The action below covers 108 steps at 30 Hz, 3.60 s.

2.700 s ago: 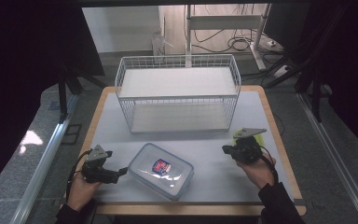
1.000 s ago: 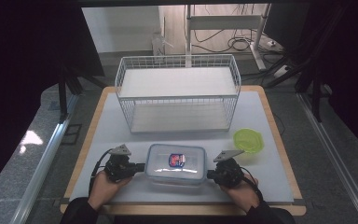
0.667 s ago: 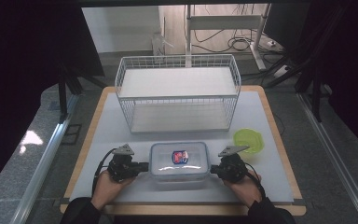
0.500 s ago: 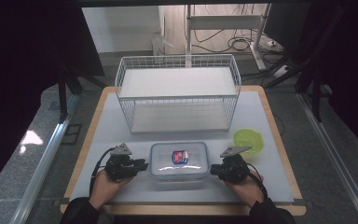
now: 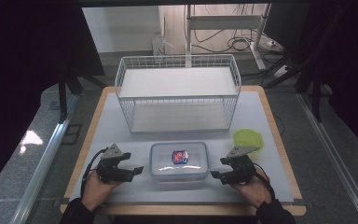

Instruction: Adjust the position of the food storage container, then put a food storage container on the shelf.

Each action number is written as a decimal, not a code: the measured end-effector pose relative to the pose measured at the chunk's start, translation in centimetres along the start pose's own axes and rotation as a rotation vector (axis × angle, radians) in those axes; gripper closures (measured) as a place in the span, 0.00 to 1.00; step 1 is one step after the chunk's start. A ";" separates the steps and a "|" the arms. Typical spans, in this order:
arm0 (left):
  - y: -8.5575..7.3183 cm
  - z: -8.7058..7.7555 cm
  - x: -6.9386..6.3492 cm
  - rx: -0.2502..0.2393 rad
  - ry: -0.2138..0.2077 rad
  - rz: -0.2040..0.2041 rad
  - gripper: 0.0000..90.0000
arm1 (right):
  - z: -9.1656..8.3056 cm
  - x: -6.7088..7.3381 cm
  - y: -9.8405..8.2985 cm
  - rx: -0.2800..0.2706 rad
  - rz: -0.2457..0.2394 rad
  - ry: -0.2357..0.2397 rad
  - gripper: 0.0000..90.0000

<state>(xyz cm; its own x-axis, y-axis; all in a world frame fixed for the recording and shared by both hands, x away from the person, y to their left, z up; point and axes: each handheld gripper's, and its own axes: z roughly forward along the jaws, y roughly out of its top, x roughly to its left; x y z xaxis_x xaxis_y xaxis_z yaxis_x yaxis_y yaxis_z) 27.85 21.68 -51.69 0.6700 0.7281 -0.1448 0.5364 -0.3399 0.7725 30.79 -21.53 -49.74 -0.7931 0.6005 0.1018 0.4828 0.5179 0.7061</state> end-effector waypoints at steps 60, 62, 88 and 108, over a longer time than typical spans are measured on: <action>3.4 5.5 0.0 0.082 -0.400 -0.098 0.00 | 4.3 -0.4 4.5 0.035 0.165 0.207 0.00; 3.5 5.5 0.0 0.085 -0.400 -0.101 0.00 | 4.7 -0.6 4.6 0.051 0.205 0.231 0.00; 1.3 1.1 -2.3 -0.024 -0.330 -0.125 0.49 | 0.6 1.0 1.6 0.015 0.274 0.265 0.45; 1.2 1.2 -1.6 -0.079 -0.372 -0.244 0.61 | 0.1 0.0 1.1 -0.065 0.410 0.288 0.54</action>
<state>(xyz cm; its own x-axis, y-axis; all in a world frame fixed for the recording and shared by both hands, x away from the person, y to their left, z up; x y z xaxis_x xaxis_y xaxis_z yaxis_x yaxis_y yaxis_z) 28.03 19.35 -51.28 0.6756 0.5127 -0.5297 0.6704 -0.1283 0.7309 31.35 -20.84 -49.03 -0.6174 0.5495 0.5629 0.7595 0.2300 0.6085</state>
